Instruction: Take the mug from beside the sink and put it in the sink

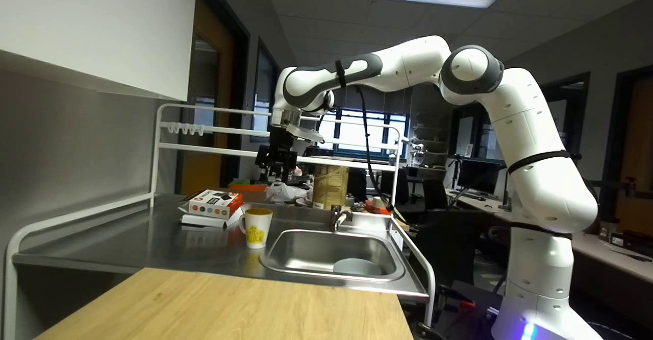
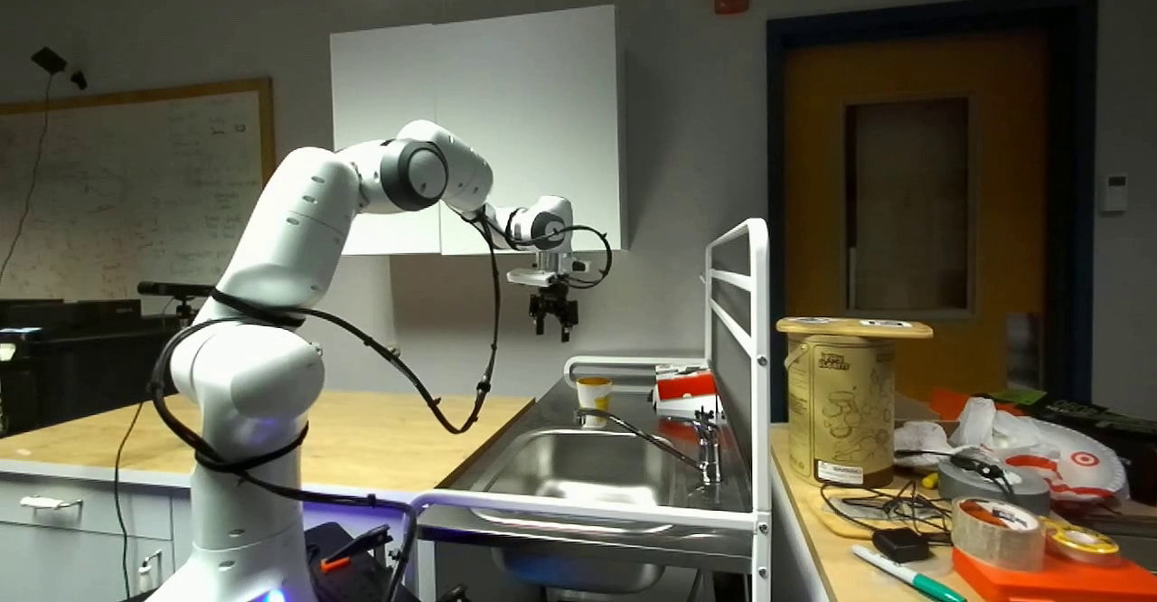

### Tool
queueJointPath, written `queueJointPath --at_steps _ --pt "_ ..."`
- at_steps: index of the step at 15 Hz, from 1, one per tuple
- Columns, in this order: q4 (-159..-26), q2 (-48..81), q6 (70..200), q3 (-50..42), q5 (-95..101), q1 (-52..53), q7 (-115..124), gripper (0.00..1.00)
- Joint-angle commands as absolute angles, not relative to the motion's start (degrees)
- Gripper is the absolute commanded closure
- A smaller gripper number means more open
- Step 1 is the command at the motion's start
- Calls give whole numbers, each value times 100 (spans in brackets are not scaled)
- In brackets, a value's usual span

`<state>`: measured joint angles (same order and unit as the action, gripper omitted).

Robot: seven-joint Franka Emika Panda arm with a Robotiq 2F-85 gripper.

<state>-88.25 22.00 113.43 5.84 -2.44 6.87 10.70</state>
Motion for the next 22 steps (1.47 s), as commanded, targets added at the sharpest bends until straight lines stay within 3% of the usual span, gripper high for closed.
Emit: queueJointPath --at_steps 1,11,22 --pt "-8706 2324 11456 424 -349 627 1188 0" --pt "-8023 3186 11292 132 -770 232 1471 0" --pt "-6126 4438 10880 -184 -380 770 2894 0"
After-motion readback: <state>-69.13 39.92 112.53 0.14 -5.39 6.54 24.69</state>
